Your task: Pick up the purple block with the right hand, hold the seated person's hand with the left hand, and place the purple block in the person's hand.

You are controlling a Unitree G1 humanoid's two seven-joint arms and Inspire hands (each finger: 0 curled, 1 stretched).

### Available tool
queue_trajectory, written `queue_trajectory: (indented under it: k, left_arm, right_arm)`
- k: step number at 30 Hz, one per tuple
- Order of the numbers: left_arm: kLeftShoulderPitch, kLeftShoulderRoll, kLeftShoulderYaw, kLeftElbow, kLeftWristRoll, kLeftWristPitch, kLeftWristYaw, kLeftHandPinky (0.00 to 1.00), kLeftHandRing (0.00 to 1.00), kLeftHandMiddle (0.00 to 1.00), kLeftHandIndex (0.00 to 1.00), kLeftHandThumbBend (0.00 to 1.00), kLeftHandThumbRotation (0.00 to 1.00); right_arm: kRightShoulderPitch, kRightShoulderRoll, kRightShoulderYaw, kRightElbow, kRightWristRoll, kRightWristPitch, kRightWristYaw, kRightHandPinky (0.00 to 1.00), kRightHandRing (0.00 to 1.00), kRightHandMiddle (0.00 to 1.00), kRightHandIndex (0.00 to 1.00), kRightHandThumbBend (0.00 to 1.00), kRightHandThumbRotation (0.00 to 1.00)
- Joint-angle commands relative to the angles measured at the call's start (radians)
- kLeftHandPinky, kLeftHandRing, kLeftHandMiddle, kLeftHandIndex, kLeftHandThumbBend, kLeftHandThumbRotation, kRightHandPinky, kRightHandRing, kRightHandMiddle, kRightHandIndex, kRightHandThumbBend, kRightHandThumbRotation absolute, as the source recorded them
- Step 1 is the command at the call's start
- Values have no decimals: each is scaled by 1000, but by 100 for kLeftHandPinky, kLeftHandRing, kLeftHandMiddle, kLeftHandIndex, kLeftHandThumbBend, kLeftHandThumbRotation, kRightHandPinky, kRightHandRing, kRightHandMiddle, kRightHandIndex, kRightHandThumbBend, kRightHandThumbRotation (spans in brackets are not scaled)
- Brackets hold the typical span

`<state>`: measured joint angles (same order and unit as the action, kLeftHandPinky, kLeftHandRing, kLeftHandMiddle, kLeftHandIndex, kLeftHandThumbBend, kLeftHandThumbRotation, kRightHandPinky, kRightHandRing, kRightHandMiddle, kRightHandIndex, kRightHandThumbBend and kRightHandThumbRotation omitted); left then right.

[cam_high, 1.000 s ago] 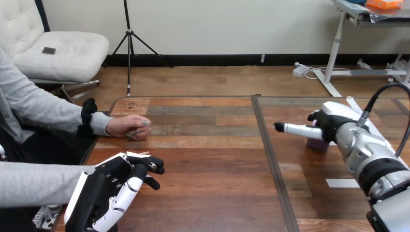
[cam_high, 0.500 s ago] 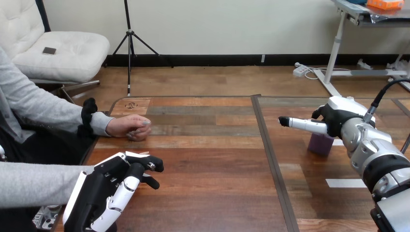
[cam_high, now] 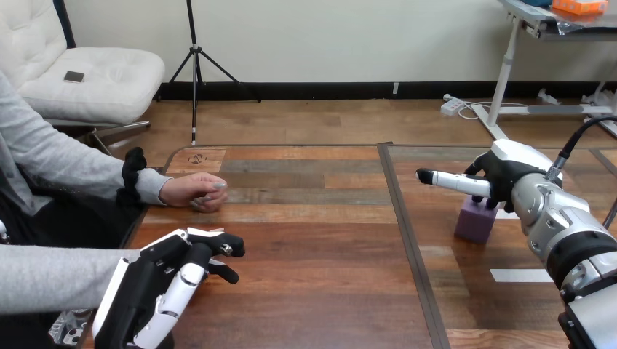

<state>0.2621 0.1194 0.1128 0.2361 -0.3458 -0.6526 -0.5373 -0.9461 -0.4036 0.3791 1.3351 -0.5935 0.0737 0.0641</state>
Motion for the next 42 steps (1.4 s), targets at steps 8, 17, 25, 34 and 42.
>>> queue_trajectory:
  k: [8,17,25,34,42]
  left_arm:
    - [-58,12,18,-21,-2,-9,3,47,64,63,50,45,61]
    - [-65,9,22,-12,1,-13,1,47,65,63,50,45,61]
    - [-73,8,25,-2,-5,-16,-6,47,65,63,49,45,61]
    - [-68,10,26,-15,4,1,8,47,65,63,49,49,61]
    - [-72,11,27,-8,4,-6,5,47,66,64,49,50,61]
  right_arm:
    - [43,18,1,12,12,-32,14,59,67,71,77,100,100]
    - [48,15,5,9,9,-61,16,60,68,72,78,100,100]
    - [52,15,3,6,11,-76,12,61,69,73,80,100,100]
    - [51,18,-3,1,19,-80,15,65,73,77,82,100,100]
    - [52,16,-5,-4,24,-98,13,65,73,77,82,100,100]
